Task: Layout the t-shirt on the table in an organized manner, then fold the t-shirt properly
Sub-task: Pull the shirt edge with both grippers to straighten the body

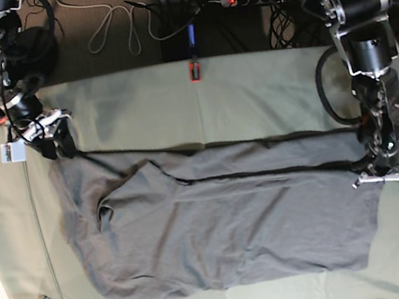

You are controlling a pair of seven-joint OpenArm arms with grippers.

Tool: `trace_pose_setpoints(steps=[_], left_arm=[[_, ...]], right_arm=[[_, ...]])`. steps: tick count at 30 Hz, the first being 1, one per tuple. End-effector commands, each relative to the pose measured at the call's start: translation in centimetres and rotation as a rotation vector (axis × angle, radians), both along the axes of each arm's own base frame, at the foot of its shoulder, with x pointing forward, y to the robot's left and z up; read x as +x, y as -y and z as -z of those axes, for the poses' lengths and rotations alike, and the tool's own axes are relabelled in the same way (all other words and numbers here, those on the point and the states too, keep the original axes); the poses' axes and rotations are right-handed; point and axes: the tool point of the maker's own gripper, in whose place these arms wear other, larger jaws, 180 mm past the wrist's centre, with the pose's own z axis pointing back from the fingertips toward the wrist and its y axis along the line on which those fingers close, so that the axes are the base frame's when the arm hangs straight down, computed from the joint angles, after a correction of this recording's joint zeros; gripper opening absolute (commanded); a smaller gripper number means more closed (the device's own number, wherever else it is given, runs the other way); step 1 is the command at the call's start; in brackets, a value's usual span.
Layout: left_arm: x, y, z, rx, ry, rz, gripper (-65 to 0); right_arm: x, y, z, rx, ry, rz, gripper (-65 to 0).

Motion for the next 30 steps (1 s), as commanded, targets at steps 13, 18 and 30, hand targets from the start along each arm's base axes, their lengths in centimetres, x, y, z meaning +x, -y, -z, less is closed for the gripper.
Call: trace_pose_setpoints(steps=[13, 18, 30], left_arm=[[3.1, -4.8, -7.0, 0.234, 0.076, 0.01, -65.0], [3.4, -5.3, -7.8, 0.255, 0.086, 0.016, -64.9], [4.4, -1.9, -6.5, 0.274, 0.05, 0.121, -35.6]], right_arm=[[1.0, 0.1, -3.3, -0.025, 0.1, -0.022, -35.5], [1.0, 0.0, -3.2, -0.023, 0.098, -0.023, -35.5], [1.3, -1.2, -3.2, 0.006, 0.106, -0.024, -35.2]])
